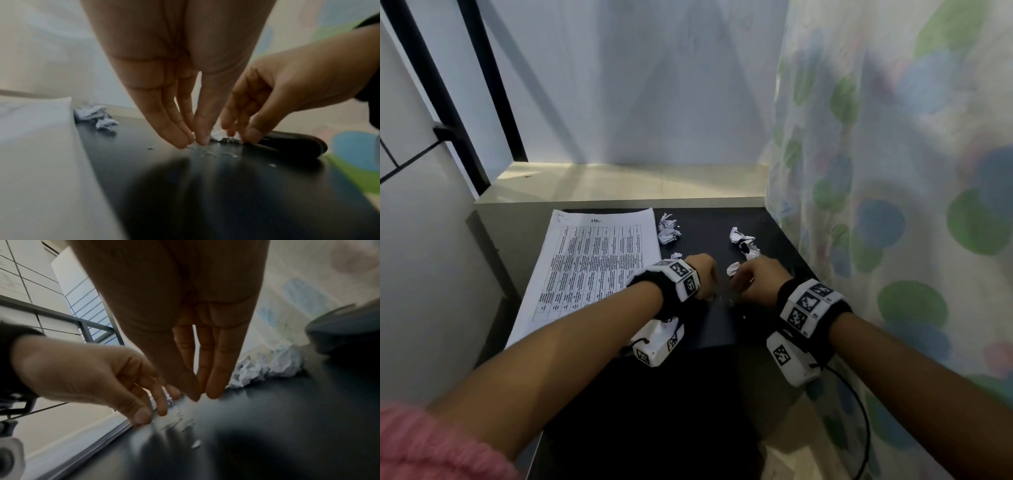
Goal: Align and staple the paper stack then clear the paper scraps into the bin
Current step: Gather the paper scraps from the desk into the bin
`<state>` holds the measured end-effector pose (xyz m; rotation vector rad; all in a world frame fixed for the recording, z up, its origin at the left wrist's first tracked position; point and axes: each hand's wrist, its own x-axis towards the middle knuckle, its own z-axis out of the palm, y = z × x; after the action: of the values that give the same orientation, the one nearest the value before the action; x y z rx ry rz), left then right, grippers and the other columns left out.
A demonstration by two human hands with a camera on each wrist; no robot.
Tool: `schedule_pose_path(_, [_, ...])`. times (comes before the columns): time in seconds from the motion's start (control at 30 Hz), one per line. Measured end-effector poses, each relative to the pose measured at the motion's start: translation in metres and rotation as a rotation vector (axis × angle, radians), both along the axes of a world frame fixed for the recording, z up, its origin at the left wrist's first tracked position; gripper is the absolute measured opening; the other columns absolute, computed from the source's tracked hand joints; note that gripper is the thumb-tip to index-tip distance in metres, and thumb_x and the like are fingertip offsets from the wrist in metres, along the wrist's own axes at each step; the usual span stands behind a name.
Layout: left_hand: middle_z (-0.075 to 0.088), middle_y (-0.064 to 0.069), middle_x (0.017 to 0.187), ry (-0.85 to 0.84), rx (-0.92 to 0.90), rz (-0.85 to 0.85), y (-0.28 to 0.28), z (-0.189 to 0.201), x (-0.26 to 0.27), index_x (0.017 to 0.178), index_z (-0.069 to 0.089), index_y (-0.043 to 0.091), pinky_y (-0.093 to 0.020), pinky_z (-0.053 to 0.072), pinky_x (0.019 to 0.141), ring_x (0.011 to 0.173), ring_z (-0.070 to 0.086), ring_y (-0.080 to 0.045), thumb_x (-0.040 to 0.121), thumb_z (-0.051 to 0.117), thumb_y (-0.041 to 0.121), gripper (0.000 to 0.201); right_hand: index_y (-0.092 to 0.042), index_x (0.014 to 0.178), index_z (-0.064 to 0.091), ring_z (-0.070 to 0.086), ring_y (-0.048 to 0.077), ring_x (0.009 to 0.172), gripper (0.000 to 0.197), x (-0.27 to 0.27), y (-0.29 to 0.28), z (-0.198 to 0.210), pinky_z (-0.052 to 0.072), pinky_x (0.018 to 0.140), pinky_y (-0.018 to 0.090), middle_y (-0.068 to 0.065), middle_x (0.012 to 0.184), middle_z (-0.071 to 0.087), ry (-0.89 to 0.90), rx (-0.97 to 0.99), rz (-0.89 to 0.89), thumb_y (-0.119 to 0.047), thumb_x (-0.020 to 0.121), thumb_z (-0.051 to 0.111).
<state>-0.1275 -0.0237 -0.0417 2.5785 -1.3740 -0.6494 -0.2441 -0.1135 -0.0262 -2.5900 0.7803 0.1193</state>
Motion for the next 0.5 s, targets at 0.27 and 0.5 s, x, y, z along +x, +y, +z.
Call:
schedule_pose_path(0.27, [0.068,-0.014,0.115,-0.057,0.065,-0.021,0.001,0.001,-0.003,0.113,0.067,0.004,-0.031,0.052,0.087,0.108,0.065,-0.030,0.080,0.070,0.021,0.037,-0.011,0.093,0.076,0.069,0.018,0.094,0.019,-0.003,0.000,-0.006,0.054,0.087,0.026,0.006,0.102,0.074,0.081,0.056,-0.017,-0.016,0.075,0.077])
schedule_pose_path(0.5, [0.072,-0.010,0.108,-0.041,0.022,0.000,0.004,0.004,0.000,0.105,0.072,0.009,-0.032,0.056,0.087,0.100,0.069,-0.027,0.074,0.074,0.019,0.032,-0.008,0.087,0.076,0.066,0.017,0.082,0.015,0.012,0.002,-0.006,0.055,0.086,0.029,0.004,0.089,0.072,-0.007,0.068,-0.041,-0.014,0.073,0.077])
